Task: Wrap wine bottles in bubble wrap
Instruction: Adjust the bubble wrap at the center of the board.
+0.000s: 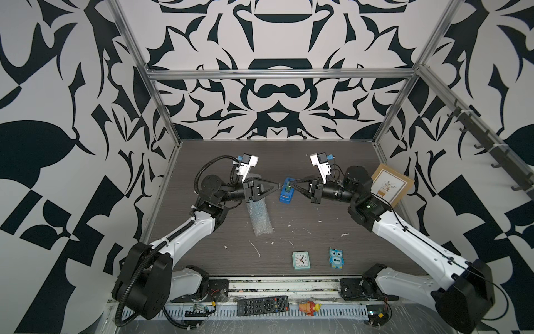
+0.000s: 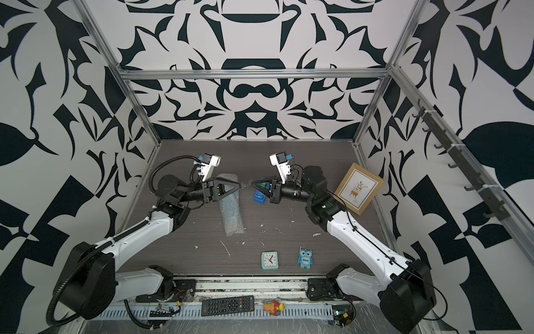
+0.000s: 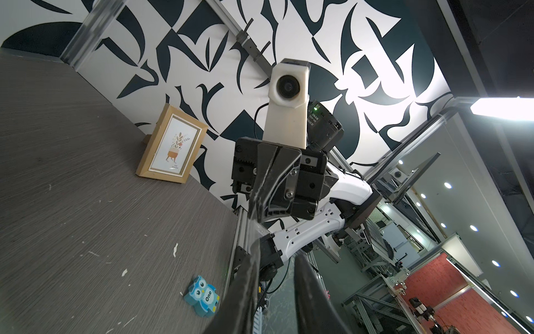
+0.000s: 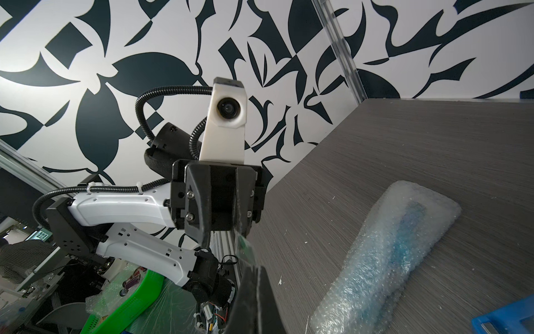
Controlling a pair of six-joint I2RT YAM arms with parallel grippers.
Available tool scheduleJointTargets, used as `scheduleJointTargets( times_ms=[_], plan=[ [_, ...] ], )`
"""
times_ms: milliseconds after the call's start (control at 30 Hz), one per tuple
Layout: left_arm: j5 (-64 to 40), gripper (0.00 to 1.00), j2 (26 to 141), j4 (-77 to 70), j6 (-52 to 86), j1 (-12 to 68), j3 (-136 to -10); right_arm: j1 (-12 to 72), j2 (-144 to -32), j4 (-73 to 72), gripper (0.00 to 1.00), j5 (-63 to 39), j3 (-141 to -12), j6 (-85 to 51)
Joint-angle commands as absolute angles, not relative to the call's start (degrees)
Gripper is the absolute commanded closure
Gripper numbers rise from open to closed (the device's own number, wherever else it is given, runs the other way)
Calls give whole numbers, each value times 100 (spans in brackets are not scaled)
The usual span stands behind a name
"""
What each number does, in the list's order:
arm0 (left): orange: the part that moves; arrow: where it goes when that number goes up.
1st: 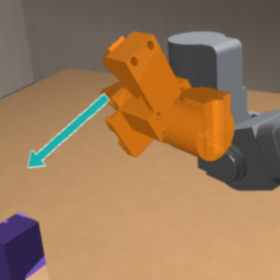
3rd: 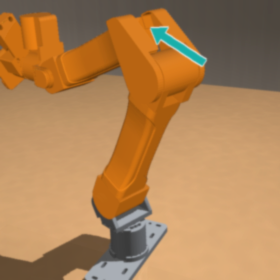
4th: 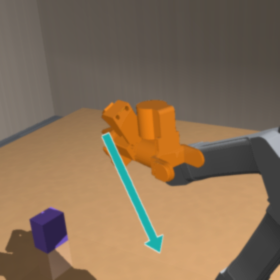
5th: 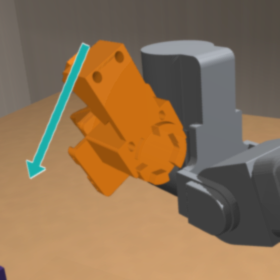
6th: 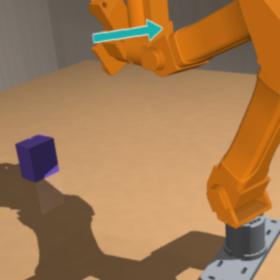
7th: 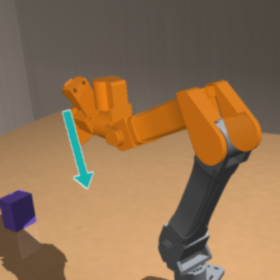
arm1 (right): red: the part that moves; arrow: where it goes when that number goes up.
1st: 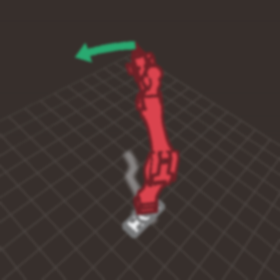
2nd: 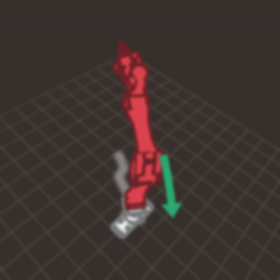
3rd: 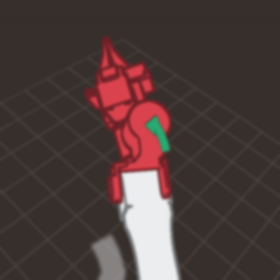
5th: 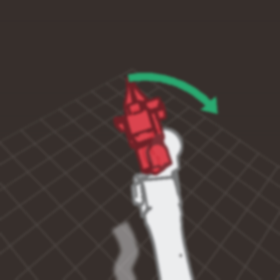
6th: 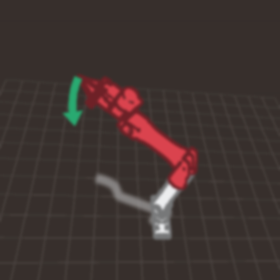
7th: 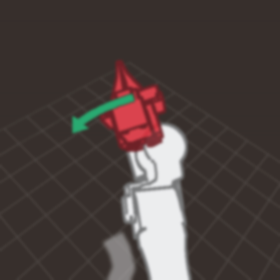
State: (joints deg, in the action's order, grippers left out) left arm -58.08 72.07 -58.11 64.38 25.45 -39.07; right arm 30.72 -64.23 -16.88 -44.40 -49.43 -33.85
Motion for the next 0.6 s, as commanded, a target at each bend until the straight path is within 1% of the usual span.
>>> scheduleJointTargets(
  times_ms=[0,100,133,267,300,433,533,567],
  plan=[
    [-5922,78,7198,-5953,6451,2522,-3872,3058,-6399,-1778,100,-4311,-5065,-3278],
    [-5933,81,7190,-5894,6435,2523,-3894,3059,-6409,-1782,100,-4307,-5065,-3278],
    [-5934,83,7185,-5865,6419,2522,-3894,3053,-6416,-1776,100,-4312,-5064,-3278],
    [-5894,99,7074,-5447,6208,2522,-3976,3054,-6427,-1766,100,-4315,-5063,-3285],
    [-5859,100,7006,-5219,6083,2518,-3999,3058,-6432,-1751,100,-4303,-5065,-3283],
    [-5702,100,6597,-3641,5258,2434,-4211,3054,-6424,-1612,100,-4157,-5046,-3304],
    [-5500,100,6237,-1974,4354,2380,-4513,3057,-6398,-1566,100,-4085,-5031,-3322],
    [-5431,100,6137,-1471,4065,2382,-4633,3058,-6396,-1559,96,-4073,-5022,-3339]
  ],
)
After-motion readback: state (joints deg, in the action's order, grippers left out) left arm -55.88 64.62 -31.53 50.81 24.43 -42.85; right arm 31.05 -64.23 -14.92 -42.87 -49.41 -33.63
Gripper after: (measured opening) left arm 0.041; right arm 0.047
